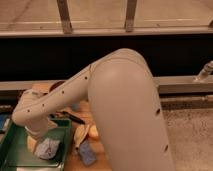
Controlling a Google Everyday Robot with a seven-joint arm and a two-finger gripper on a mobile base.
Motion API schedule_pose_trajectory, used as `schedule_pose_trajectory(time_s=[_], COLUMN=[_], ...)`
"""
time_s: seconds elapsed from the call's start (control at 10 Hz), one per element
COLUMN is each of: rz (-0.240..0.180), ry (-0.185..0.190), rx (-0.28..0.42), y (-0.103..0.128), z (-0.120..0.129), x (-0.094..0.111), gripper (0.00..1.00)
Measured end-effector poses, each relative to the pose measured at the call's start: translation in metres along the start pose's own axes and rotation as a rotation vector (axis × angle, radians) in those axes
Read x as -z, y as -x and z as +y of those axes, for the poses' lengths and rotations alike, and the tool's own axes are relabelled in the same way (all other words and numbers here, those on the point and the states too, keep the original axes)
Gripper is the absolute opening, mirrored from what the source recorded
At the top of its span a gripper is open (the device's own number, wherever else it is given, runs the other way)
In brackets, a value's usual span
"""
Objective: Place towel in table surface
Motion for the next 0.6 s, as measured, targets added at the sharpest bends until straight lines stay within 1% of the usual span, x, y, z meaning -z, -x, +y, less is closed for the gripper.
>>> schedule_pose_trajectory(time_s=[0.1,0.2,0.3,0.4,0.6], rz=[0.023,0.038,0.061,0.075,0.086], ry=[0.005,0.011,0.025,0.036,0.056], rx=[-0.002,-0.002,-0.007,-0.012,-0.022], y=[-0.001,-0.001,-0.004,-0.006,-0.009], z=[-0.001,0.000,-0.001,-0.001,0.001], x=[-0.013,-0.023,-0.038,-0.048,-0.057], gripper=[0.80,0.80,0.80,0.80,0.80])
